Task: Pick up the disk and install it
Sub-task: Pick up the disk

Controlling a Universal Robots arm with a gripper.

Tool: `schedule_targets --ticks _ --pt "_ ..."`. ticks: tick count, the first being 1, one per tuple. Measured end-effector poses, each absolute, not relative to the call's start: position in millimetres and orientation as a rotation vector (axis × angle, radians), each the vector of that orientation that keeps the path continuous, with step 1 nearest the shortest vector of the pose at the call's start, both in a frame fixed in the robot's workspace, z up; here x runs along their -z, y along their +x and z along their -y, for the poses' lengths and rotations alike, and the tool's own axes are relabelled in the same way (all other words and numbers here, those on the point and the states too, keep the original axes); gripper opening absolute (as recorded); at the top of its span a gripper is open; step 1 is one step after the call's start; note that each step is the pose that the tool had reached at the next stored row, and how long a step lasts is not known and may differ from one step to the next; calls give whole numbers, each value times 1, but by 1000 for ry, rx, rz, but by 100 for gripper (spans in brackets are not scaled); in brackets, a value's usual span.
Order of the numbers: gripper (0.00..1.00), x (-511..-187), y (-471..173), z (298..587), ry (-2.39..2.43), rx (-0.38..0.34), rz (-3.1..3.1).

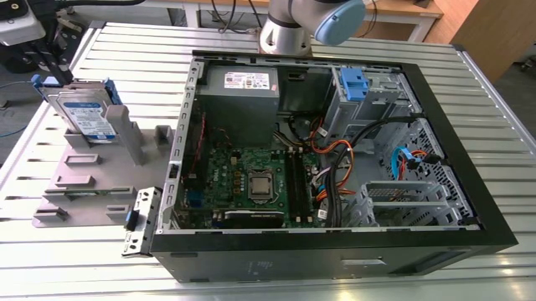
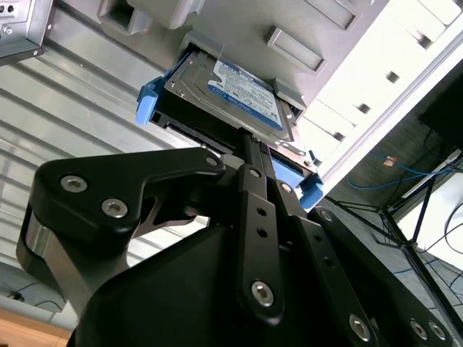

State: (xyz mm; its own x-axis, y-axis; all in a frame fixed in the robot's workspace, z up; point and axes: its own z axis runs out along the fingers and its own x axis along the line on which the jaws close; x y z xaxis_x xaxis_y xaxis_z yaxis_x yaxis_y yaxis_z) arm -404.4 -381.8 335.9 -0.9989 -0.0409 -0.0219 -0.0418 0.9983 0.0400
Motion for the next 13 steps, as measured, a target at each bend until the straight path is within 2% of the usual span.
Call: schedule_targets --ticks 13 --pt "11 -336 -404 382 -325 -66 -3106"
